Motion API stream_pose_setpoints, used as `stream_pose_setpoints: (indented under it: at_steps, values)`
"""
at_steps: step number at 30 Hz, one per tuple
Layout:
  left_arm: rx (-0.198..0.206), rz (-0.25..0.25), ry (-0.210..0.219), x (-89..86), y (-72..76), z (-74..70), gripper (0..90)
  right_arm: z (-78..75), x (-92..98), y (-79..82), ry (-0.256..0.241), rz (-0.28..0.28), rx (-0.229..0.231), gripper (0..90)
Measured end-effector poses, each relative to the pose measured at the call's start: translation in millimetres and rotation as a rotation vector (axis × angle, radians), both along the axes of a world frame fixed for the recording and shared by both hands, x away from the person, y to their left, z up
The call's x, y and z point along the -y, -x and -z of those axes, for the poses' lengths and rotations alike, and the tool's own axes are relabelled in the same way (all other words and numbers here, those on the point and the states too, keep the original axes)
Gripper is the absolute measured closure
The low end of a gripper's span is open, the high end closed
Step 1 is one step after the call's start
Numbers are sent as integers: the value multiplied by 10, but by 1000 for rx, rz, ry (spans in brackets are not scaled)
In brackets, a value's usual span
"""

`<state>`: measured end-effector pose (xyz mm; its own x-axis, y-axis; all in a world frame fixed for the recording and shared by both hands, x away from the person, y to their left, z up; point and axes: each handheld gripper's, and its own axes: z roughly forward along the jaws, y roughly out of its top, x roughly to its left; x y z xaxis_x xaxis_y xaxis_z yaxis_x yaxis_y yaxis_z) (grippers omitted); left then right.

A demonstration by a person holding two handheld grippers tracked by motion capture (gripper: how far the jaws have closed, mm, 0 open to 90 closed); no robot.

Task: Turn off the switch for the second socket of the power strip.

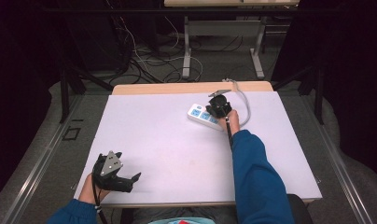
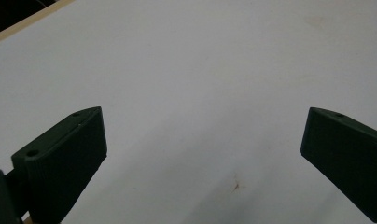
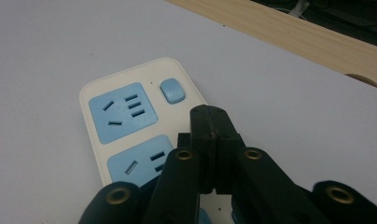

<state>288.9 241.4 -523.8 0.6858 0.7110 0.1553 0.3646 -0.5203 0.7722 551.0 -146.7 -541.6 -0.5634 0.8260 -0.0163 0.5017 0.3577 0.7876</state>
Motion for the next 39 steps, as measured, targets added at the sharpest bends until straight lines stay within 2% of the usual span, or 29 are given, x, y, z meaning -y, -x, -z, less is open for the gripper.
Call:
stream_pose_setpoints:
  at_steps: [39]
  values:
    - [-1, 4, -7, 9, -1, 6, 2, 10, -2, 5, -5, 11, -2, 900]
